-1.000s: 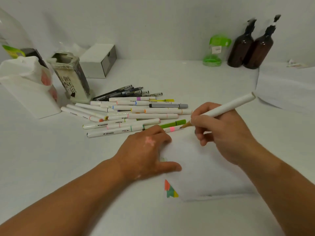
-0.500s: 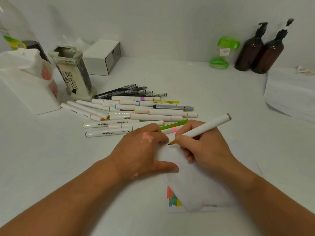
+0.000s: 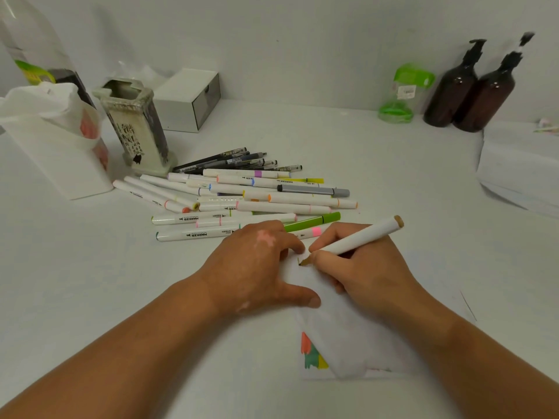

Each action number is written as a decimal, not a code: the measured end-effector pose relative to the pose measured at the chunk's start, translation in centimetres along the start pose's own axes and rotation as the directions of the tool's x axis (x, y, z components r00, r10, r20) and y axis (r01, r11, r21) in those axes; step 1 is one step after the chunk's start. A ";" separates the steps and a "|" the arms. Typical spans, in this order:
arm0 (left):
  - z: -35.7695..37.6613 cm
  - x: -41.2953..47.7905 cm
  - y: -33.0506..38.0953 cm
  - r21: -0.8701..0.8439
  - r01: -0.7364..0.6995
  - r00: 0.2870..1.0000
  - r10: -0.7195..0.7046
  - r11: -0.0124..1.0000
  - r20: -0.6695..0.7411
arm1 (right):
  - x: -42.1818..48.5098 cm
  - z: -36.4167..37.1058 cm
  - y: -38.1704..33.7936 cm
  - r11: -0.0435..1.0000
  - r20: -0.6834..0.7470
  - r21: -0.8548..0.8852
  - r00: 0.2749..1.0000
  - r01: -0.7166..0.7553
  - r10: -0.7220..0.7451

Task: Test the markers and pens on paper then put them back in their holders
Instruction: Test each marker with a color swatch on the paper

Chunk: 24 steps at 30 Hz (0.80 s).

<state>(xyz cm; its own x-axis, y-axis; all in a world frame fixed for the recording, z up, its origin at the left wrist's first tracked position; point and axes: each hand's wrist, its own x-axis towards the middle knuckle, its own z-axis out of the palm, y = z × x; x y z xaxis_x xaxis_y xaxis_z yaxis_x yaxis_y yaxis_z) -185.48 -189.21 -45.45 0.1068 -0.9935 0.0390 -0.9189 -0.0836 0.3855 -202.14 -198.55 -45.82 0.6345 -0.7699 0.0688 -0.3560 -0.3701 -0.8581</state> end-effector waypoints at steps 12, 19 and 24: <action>0.0 -0.1 0.0 -0.033 0.006 1.000 -0.006 0.999 -0.006 | 0.0 0.0 0.2 0.999 -0.029 0.001 0.999 -0.032 0.032; 0.0 0.0 0.0 -0.016 0.007 1.000 -0.007 1.000 0.001 | 0.2 0.1 0.8 0.998 -0.089 -0.053 0.996 -0.027 0.022; 0.0 0.0 -0.1 -0.005 0.007 1.000 -0.007 1.000 0.003 | 0.2 -0.1 0.8 1.000 -0.136 -0.006 0.991 -0.009 0.008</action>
<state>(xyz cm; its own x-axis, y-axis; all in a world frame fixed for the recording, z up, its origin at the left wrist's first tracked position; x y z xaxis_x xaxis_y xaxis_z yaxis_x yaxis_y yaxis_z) -185.40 -189.24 -45.49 0.1120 -0.9931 0.0341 -0.9164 -0.0900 0.3900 -202.39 -199.08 -46.48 0.5325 -0.8363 0.1308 -0.3658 -0.3667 -0.8554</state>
